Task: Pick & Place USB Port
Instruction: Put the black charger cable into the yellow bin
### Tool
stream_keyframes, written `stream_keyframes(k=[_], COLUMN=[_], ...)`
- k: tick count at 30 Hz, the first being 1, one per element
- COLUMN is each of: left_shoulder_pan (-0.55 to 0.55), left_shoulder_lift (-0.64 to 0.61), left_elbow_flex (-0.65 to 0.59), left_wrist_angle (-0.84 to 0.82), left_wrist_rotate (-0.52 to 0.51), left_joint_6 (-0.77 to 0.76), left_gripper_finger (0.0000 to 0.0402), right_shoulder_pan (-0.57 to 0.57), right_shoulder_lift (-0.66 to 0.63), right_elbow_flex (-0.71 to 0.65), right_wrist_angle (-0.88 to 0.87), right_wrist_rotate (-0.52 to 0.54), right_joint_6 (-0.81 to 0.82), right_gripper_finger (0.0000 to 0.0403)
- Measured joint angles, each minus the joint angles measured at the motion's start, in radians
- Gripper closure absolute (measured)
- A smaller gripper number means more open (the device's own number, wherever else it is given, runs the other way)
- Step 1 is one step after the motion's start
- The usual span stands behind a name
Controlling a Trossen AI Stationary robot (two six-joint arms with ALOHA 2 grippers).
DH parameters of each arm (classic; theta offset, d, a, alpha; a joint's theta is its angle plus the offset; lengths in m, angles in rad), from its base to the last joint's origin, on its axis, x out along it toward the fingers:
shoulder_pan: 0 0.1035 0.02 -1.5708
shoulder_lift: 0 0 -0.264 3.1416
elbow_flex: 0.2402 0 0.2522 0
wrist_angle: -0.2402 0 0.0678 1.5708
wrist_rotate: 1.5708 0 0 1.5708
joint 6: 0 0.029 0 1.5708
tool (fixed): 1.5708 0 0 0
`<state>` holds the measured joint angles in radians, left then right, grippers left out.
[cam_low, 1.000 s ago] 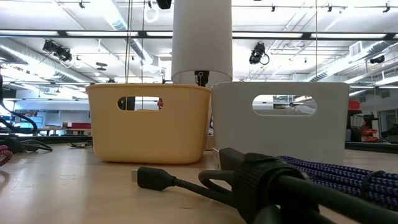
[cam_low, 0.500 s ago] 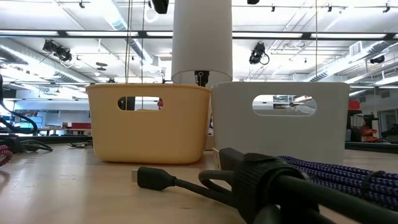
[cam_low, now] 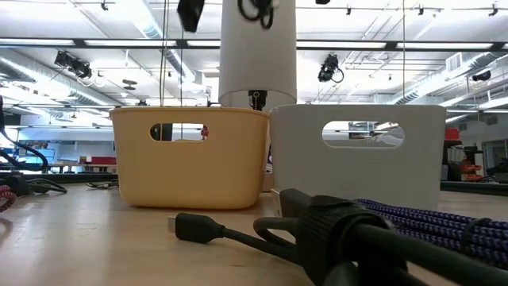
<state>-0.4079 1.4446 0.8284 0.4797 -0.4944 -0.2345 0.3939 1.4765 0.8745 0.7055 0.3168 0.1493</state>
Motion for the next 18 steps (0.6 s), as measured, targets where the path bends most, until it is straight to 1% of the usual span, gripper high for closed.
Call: stream_keyframes(k=[3,6,7,9,11,14,18], left_shoulder_pan=[-0.011,-0.013,-0.011,-0.009,-0.01,-0.023,-0.04], left_shoulder_lift=[-0.001,-0.014,-0.019,-0.033,-0.034,-0.028,-0.017], left_elbow_flex=[-0.001,-0.002,0.0,-0.002,-0.001,-0.002,-0.002], left_wrist_angle=[-0.105,-0.215,-0.251,-0.354,-0.419,-0.558,-0.653], left_wrist_rotate=[-0.049,-0.104,-0.106,-0.095,-0.062,-0.01,-0.002], left_joint_6=[-0.091,-0.199,-0.24,-0.337,-0.448,-0.623,-0.748], left_gripper_finger=[0.0371,0.0371,0.0371,0.0371,0.0372,0.0372,0.0372], right_shoulder_pan=[0.002,0.005,0.007,0.01,0.014,0.015,0.015], right_shoulder_lift=[-0.023,-0.041,-0.047,-0.057,-0.07,-0.075,-0.083], right_elbow_flex=[0.001,0.002,0.002,0.002,0.002,0.002,0.002], right_wrist_angle=[-0.005,-0.026,-0.035,-0.042,-0.06,-0.061,-0.062], right_wrist_rotate=[-0.008,-0.008,-0.007,-0.003,-0.001,0.0,0.004], right_joint_6=[0.0,0.0,0.0,0.0,0.0,0.0,-0.001], right_gripper_finger=[0.0276,0.0267,0.0265,0.0264,0.0265,0.0269,0.0277])
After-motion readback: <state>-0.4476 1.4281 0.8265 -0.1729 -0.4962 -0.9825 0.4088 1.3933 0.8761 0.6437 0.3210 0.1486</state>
